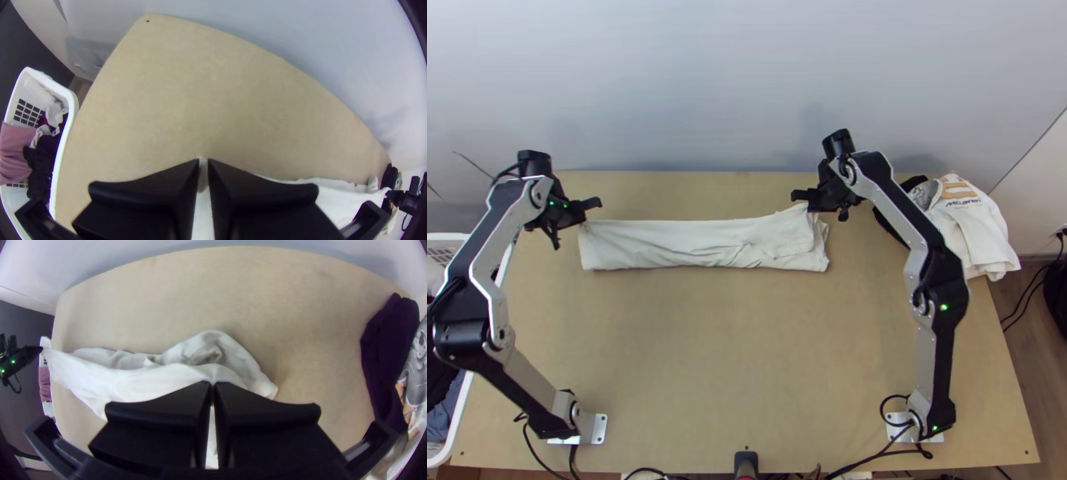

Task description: Fold the t-shirt

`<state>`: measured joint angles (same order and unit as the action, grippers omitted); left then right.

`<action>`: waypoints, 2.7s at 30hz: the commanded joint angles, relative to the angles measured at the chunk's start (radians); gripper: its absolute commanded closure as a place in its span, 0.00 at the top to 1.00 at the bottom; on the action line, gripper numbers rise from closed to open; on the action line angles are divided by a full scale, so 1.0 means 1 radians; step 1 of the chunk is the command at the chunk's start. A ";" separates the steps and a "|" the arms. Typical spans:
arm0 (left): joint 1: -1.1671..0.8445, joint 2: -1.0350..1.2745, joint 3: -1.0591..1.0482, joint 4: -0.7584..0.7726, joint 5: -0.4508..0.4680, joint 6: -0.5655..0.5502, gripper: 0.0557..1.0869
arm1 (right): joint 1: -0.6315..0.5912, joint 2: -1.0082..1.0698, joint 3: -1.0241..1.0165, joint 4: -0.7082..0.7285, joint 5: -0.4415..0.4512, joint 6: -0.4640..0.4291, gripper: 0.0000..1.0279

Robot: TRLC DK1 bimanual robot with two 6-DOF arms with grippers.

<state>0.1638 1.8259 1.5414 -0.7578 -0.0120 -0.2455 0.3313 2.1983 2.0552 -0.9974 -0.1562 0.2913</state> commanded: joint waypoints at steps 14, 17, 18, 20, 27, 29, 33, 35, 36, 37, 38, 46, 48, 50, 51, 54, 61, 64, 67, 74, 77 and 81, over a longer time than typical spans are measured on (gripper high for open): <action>-0.024 -0.048 -0.127 -0.135 0.041 0.080 0.95 | -0.015 0.032 0.152 -0.207 0.004 0.032 0.96; -0.017 -0.088 -0.173 -0.129 0.040 0.094 0.95 | -0.015 -0.003 0.148 -0.244 -0.002 0.031 0.96; -0.015 -0.097 -0.184 -0.127 0.041 0.100 0.95 | -0.009 -0.014 0.141 -0.244 -0.006 0.031 0.96; -0.014 -0.111 -0.211 -0.112 0.041 0.100 0.95 | 0.012 -0.038 0.134 -0.244 -0.011 0.028 0.96; -0.032 -0.089 -0.283 0.006 0.040 0.086 0.95 | 0.123 -0.054 0.157 -0.244 -0.019 0.005 0.96; -0.040 -0.059 -0.279 0.025 0.040 0.077 0.95 | 0.147 -0.048 0.168 -0.244 -0.019 0.000 0.96; -0.060 -0.011 -0.253 0.034 0.040 0.064 0.95 | 0.183 -0.048 0.181 -0.244 -0.019 -0.009 0.96; -0.072 0.004 -0.247 0.034 0.040 0.061 0.95 | 0.190 -0.048 0.183 -0.244 -0.019 -0.014 0.96; -0.076 0.010 -0.247 0.034 0.040 0.063 0.95 | 0.190 -0.046 0.183 -0.244 -0.019 -0.014 0.96; -0.083 0.016 -0.247 0.034 0.040 0.063 0.95 | 0.190 -0.045 0.184 -0.244 -0.019 -0.014 0.96; -0.086 0.024 -0.247 0.034 0.040 0.061 0.95 | 0.189 -0.043 0.184 -0.244 -0.019 -0.015 0.96; -0.098 0.067 -0.250 0.026 0.038 0.061 0.91 | 0.203 -0.025 0.204 -0.242 -0.019 -0.017 0.96; -0.106 0.070 -0.251 0.026 0.033 0.061 0.81 | 0.207 -0.017 0.210 -0.242 -0.022 -0.015 0.96; -0.112 0.069 -0.253 0.038 0.033 0.060 0.67 | 0.212 -0.011 0.217 -0.241 -0.025 -0.015 0.96; -0.115 0.065 -0.253 0.043 0.033 0.060 0.58 | 0.216 -0.006 0.221 -0.241 -0.026 -0.015 0.96; -0.122 0.042 -0.268 0.087 0.033 0.064 0.26 | 0.232 0.003 0.221 -0.239 -0.031 -0.020 0.96; -0.153 -0.050 -0.250 0.066 0.037 0.051 0.04 | 0.253 0.063 0.221 -0.233 -0.051 -0.029 0.96; -0.168 -0.106 -0.190 0.018 0.040 0.035 0.04 | 0.273 0.101 0.221 -0.228 -0.063 -0.035 0.96; -0.193 -0.148 -0.119 -0.037 0.041 0.028 0.04 | 0.288 0.152 0.221 -0.225 -0.063 -0.050 0.96; -0.256 -0.195 0.049 -0.127 0.043 0.003 0.04 | 0.304 0.248 0.217 -0.221 -0.063 -0.067 0.96; -0.282 -0.195 0.117 -0.152 0.075 -0.017 0.04 | 0.299 0.275 0.197 -0.221 -0.063 -0.067 0.96; -0.325 -0.182 0.168 -0.158 0.095 -0.029 0.04 | 0.295 0.252 0.180 -0.222 -0.063 -0.064 0.96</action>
<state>-0.0994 1.6447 1.5990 -0.8791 0.0559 -0.2527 0.6266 2.4371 2.2589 -1.2160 -0.2180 0.2268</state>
